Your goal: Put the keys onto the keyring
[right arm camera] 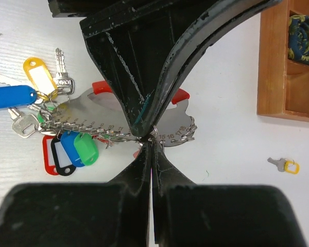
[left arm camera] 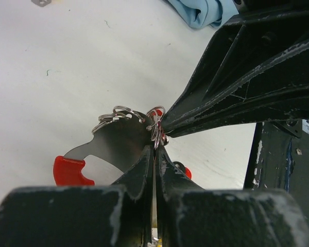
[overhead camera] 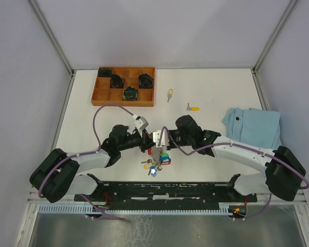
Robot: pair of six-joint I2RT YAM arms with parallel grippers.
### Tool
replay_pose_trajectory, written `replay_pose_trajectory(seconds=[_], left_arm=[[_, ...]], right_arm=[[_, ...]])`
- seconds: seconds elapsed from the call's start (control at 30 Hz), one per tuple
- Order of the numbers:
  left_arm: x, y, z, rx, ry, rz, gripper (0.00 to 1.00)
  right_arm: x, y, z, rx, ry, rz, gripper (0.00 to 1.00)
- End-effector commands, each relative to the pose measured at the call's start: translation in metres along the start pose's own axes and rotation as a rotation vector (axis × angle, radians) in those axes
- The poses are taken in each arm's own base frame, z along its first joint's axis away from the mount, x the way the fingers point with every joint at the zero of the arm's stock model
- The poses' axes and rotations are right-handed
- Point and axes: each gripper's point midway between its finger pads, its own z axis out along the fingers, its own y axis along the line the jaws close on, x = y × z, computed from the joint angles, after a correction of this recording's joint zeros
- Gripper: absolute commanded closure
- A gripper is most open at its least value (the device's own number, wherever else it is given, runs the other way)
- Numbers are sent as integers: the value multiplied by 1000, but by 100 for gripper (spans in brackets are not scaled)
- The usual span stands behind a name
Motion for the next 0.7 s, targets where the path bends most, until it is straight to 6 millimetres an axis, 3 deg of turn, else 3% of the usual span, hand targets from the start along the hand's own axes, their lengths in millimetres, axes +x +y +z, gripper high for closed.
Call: replay_pose_trajectory(seconds=[0.0, 0.27, 0.67], left_arm=[[-31, 3, -5, -28, -119, 30, 97], [-52, 4, -14, -69, -230, 35, 97], [-64, 8, -27, -116, -396, -46, 97]], right_arm=[[-4, 2, -8, 31, -40, 39, 99], [-10, 23, 4, 20, -141, 126, 99], [-20, 31, 26, 86, -224, 190, 99]])
